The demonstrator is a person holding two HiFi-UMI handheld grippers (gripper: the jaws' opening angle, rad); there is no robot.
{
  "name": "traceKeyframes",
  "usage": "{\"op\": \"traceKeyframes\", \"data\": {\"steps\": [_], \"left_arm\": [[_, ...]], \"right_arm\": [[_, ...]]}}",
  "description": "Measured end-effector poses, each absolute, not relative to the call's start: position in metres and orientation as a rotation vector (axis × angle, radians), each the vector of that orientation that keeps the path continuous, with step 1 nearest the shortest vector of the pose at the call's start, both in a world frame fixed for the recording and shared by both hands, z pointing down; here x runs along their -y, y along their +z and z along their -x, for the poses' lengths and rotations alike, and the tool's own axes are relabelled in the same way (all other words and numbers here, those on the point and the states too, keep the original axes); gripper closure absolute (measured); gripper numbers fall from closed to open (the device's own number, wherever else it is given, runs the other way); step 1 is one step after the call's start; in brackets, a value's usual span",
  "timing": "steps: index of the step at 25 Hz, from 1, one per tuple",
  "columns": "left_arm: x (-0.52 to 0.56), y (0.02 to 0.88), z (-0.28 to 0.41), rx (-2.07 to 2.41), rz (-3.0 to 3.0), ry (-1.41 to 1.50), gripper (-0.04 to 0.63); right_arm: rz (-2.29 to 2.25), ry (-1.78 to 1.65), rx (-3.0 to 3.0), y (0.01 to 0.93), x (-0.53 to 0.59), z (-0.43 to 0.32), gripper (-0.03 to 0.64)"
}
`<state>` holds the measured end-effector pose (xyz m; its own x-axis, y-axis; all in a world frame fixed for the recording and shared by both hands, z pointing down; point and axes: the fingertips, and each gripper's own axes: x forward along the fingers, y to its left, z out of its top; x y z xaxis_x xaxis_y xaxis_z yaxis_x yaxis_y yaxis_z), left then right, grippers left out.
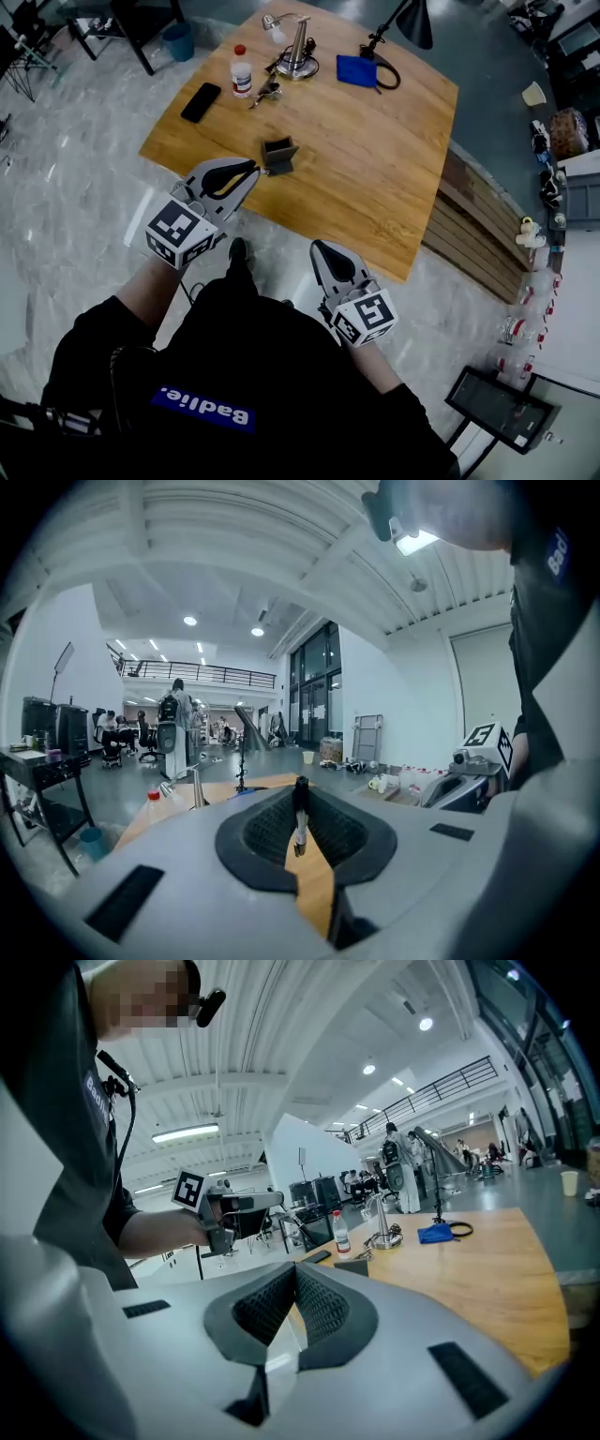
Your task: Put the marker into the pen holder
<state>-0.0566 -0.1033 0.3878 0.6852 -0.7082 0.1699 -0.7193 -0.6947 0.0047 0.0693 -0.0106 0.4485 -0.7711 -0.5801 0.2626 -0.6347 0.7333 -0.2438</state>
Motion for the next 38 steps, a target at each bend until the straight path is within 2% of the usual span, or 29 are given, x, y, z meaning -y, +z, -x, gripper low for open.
{"op": "traceKeyframes", "data": {"steps": [8,16,25,38], "left_arm": [[0.186,0.412,0.068,1.036,-2.842,0.255,0.551],[0.244,0.493,0.076,0.896,-2.766,0.374,0.551],[0.258,0.562,0.062,0.772,-2.75,0.392,0.551],[0.249,0.608,0.062,0.793,-2.695,0.45,0.549]], "right_arm": [[-1.095,0.543,2.682,0.458,0.08,-0.043,0.611],[-1.239,0.591,2.589,0.465,0.122,-0.029,0.611],[-1.304,0.617,2.479,0.471,0.131,-0.023,0.611],[-1.295,0.553,2.507,0.46,0.133,-0.053,0.611]]}}
